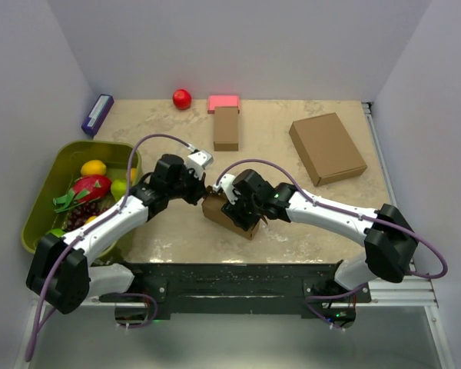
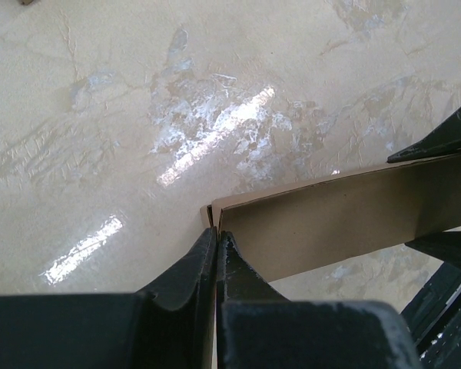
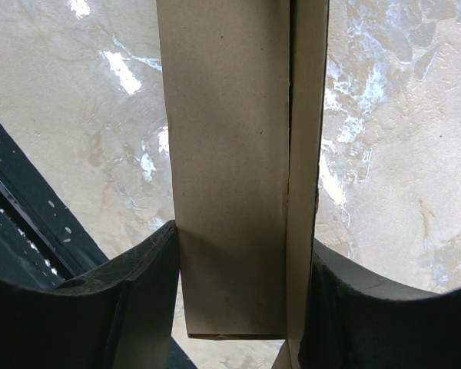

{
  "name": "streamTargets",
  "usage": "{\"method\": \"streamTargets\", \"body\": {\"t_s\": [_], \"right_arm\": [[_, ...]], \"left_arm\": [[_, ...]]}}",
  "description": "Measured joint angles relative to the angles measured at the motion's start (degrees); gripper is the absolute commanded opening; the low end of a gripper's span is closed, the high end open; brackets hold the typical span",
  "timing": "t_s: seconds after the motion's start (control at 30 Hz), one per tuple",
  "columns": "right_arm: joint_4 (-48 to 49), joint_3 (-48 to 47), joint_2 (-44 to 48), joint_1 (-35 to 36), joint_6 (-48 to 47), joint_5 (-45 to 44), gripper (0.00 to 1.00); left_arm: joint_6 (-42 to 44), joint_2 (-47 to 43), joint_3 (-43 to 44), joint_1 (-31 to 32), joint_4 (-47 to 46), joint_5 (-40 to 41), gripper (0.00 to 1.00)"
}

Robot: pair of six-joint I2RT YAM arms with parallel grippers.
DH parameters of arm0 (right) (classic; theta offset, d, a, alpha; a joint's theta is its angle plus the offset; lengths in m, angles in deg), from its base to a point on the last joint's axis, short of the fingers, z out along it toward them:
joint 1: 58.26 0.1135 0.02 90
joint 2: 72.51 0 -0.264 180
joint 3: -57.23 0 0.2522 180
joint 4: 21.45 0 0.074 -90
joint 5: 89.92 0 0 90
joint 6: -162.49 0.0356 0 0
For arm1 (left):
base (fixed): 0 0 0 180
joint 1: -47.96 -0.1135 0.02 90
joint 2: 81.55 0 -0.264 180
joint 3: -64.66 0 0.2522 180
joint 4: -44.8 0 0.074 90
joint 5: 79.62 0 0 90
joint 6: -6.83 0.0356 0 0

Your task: Fold the paper box

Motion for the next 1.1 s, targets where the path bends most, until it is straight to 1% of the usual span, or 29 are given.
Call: {"method": "streamTargets", "body": {"t_s": [0.33,0.87,1.1], "right_arm": [[-0.09,0.00,0.00,-0.02,0.07,-0.20,0.42],[-0.15,0.26,0.00,-0.02,0.28,-1.62,0.39],[1.27,1.09,0.15,-1.42,-0.83,-1.51,0.39]], "left_arm": [[-1.75,1.49,-0.20,0.07,-2.14,0.00,0.00],[-2.84,1.75,-0.42,0.74,-2.91,0.76,0.00],[-2.89,2.34,-0.42,1.27,-3.50,1.66,0.00]]}}
